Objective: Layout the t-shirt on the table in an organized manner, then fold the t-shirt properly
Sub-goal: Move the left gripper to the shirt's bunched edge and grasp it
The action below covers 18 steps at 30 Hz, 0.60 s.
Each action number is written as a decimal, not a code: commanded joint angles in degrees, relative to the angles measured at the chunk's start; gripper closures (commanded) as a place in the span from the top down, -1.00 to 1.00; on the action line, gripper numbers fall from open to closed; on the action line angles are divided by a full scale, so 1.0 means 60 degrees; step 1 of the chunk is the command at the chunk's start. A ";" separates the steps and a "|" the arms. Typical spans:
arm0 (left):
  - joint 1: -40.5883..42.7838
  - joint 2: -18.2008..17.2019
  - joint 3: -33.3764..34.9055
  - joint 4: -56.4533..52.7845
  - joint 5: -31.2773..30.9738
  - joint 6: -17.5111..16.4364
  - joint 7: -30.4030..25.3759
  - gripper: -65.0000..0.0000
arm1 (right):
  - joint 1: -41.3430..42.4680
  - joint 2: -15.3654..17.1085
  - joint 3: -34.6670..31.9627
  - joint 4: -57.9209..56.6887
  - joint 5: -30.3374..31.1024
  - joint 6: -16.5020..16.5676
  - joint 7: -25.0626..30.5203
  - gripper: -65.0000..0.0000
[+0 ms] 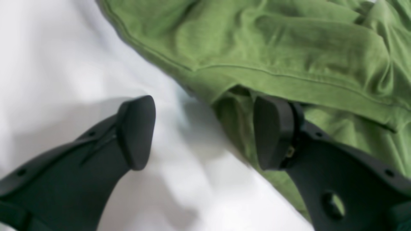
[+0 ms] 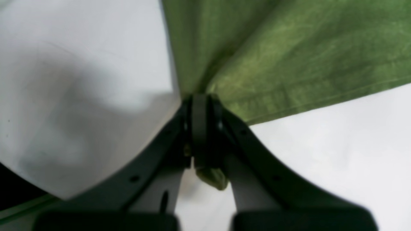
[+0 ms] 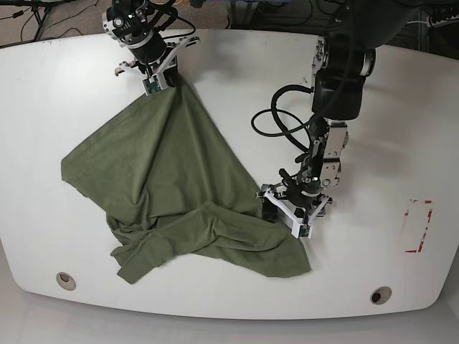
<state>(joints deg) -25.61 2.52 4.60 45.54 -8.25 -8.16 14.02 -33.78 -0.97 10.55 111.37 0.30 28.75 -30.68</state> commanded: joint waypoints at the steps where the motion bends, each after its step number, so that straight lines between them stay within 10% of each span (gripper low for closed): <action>1: -0.0267 0.0026 -0.0027 0.0212 -0.0083 -0.0039 -0.0439 0.37 | -0.0033 0.0023 0.0023 0.0215 0.0134 0.0050 0.0197 -1.00; 13: -0.0238 0.0231 -0.0056 0.0139 -0.0083 -0.0039 -0.0732 0.35 | -0.0018 0.0023 0.0023 0.0215 0.0134 0.0050 0.0197 -1.00; 18: -0.0238 0.0319 -0.0056 0.0124 -0.0083 -0.0039 -0.0732 -0.09 | -0.0018 0.0023 0.0023 0.0215 0.0134 0.0050 0.0197 -1.00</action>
<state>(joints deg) -25.39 3.99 4.19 45.50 -8.25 -8.03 11.05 -33.78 -0.99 10.55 111.37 0.30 28.75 -30.68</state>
